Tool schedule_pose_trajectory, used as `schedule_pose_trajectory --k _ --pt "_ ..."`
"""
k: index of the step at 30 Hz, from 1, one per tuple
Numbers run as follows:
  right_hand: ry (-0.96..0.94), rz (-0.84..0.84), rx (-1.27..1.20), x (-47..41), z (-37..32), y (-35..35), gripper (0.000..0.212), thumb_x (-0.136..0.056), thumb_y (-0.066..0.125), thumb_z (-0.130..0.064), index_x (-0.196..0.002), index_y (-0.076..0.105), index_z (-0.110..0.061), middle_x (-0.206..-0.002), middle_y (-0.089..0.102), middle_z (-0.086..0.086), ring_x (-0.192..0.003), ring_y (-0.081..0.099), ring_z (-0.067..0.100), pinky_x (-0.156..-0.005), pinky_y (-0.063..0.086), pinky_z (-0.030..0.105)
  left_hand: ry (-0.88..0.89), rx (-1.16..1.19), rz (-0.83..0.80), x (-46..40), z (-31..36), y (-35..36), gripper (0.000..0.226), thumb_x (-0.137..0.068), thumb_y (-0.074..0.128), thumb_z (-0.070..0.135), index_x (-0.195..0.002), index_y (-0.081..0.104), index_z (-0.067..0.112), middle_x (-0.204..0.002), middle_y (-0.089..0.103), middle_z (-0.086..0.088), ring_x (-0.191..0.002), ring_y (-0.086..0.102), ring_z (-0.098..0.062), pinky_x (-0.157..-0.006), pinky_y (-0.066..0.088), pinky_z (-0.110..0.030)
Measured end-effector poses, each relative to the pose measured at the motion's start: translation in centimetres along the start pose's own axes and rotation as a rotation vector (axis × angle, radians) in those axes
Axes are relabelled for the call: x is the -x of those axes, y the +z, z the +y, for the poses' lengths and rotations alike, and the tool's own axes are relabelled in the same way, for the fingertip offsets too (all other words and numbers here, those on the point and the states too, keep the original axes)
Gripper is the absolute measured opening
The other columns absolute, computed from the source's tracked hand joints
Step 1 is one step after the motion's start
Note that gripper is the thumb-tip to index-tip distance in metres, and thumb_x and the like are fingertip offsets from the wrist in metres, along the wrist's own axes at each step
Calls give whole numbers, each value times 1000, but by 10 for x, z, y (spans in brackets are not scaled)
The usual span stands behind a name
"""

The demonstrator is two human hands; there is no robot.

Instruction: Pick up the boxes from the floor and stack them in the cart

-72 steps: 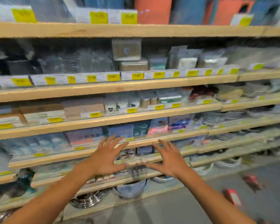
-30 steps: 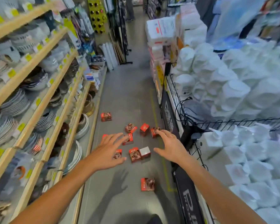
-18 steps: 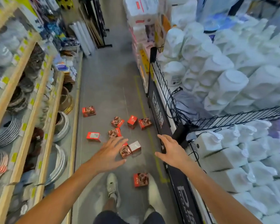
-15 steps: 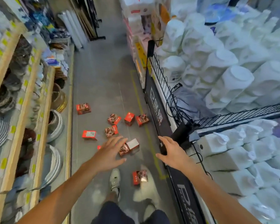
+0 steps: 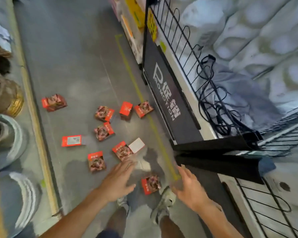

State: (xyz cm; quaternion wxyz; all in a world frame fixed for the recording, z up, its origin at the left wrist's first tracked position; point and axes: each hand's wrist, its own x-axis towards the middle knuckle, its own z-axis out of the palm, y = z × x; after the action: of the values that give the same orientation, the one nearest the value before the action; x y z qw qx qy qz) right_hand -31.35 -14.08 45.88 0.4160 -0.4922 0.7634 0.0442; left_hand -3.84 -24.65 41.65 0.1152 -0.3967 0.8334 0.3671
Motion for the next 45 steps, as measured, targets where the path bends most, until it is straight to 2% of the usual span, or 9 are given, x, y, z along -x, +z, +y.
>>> schedule_pose_trajectory --k 5,8,12,21,25,30,33,38,45 --pt "174 -88 -257 -64 51 94 62 -80 66 -69 -133 38 -53 -137 54 -1 -132 52 22 -97 39 9 -61 70 -82 -50 -36 99 87 -78 39 60 -154 30 20 -155 37 -1 -142 36 -21 -118 30 -35" --pt "303 -117 -370 -109 86 161 74 -83 77 -50 -146 42 -31 -141 51 -2 -131 52 19 -96 38 17 -49 102 -114 -77 -56 164 81 -70 62 54 -142 49 20 -136 57 -1 -123 57 -20 -104 46 -28" --pt "473 -193 -523 -170 119 247 51 -78 84 -41 -110 53 -17 -88 62 -12 -85 62 10 -66 44 11 -46 140 -72 -100 -86 232 74 -69 54 52 -137 47 23 -122 64 1 -110 52 -12 -95 35 -19" --pt "928 -141 -840 -280 153 381 100 -79 83 -47 -151 31 -1 -151 47 16 -137 47 32 -106 39 31 -79 26 -115 -153 -173 302 73 -90 45 54 -155 27 27 -155 37 3 -142 36 -17 -111 22 -21" --pt "1076 -96 -1008 -315 159 438 160 -17 72 -96 -152 30 -20 -149 47 10 -128 53 35 -96 48 64 -82 60 -147 -166 -192 331 76 -94 57 45 -157 19 28 -159 31 5 -143 33 -16 -111 20 -20" --pt "1223 6 -1145 -342 158 477 128 -29 68 -97 -120 56 -8 -114 63 11 -99 63 30 -94 52 47 -67 71 -227 -176 -200 356 78 -90 54 48 -157 20 25 -157 36 2 -139 40 -20 -115 32 -32" --pt "1274 137 -1083 -343 159 482 120 -51 78 -81 -137 46 -3 -129 54 18 -111 59 34 -88 52 41 -78 68 -265 -177 -201 361 79 -89 49 49 -157 19 24 -157 35 1 -139 40 -20 -115 28 -29" --pt "1032 308 -832 -325 145 453 123 -60 96 -41 -151 23 0 -145 44 25 -129 51 42 -103 43 45 -174 110 -323 -176 -210 343 79 -92 50 48 -158 12 25 -159 29 3 -142 33 -17 -115 23 -25" --pt "395 325 -677 -307 114 386 135 -37 89 -51 -152 19 -38 -143 43 -1 -132 50 25 -111 43 50 -349 177 -286 -189 -229 285 81 -94 59 41 -157 11 26 -158 27 4 -142 32 -18 -111 33 -29"
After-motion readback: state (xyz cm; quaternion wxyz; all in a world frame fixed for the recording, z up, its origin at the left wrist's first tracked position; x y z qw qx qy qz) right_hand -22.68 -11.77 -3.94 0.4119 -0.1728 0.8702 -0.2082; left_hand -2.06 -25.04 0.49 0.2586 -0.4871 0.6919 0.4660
